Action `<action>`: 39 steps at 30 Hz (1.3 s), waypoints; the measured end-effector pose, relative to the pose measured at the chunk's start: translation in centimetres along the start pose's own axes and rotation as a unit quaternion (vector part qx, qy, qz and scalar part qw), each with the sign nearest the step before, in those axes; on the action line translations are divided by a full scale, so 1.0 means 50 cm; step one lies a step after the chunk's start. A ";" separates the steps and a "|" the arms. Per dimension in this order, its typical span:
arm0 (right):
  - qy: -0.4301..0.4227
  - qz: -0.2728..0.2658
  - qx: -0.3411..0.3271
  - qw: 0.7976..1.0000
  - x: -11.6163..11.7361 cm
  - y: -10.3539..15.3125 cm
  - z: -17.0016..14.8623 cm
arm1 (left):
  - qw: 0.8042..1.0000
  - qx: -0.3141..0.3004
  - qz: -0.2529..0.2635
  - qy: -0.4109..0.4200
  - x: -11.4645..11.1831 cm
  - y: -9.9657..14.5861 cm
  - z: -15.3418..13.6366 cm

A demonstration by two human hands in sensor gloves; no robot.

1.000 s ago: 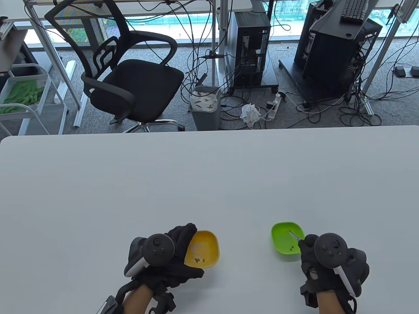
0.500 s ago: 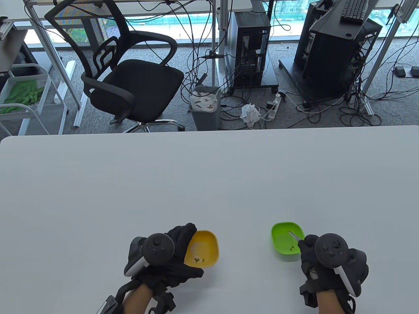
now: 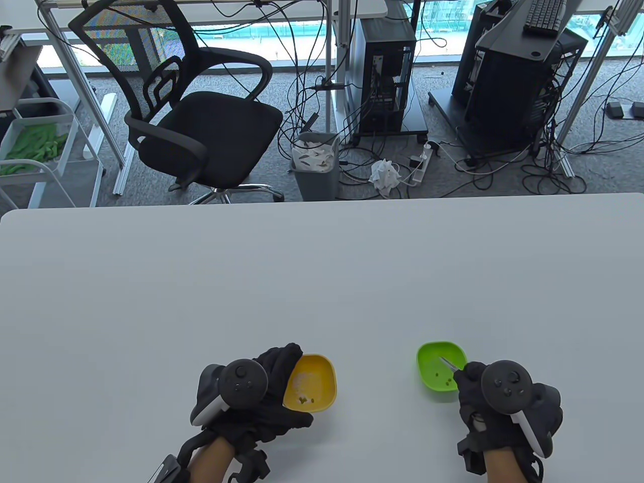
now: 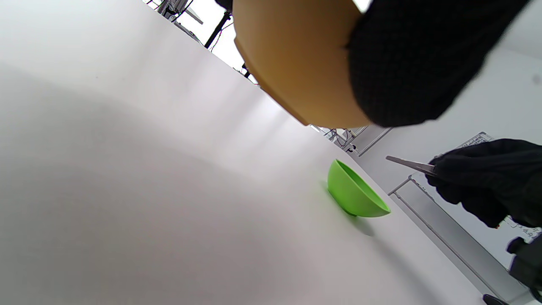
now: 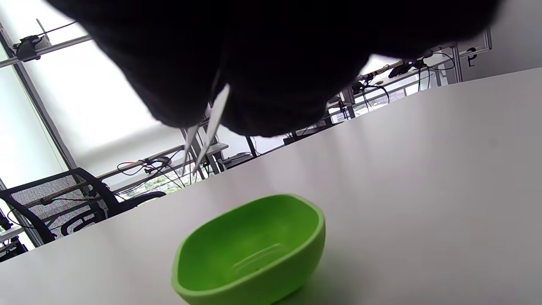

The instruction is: Pick mung beans with tweezers into small dish

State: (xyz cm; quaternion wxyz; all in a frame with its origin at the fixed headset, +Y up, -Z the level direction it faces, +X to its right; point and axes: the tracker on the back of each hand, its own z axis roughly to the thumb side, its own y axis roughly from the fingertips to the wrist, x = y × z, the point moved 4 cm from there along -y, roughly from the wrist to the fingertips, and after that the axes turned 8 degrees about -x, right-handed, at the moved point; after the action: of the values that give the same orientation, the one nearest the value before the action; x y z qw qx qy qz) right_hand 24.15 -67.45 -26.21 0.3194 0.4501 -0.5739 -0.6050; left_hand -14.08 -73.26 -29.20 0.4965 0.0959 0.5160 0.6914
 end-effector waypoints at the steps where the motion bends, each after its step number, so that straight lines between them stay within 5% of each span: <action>1: -0.005 -0.004 -0.013 1.000 -0.004 0.001 0.020 | 1.000 0.000 0.000 0.000 0.000 -0.001 0.000; 7: -0.001 0.006 -0.135 0.991 -0.007 0.014 0.205 | 1.000 0.002 0.002 -0.001 0.002 0.000 -0.001; 14: 0.028 0.069 -0.242 0.967 0.084 0.061 0.394 | 1.000 0.006 0.003 0.002 0.003 0.001 -0.003; 22: 0.056 0.116 -0.264 0.956 0.145 0.078 0.421 | 1.000 0.004 0.002 0.001 0.004 -0.001 -0.003; 39: 0.077 0.139 -0.267 0.951 0.174 0.076 0.432 | 1.000 0.006 -0.006 -0.015 -0.002 -0.002 0.000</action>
State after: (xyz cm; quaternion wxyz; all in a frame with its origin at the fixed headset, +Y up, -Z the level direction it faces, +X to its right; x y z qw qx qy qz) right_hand 0.58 -67.05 -25.40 0.5520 0.3098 -0.4217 -0.6492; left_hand -13.97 -73.35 -29.26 0.5081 0.1060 0.5129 0.6837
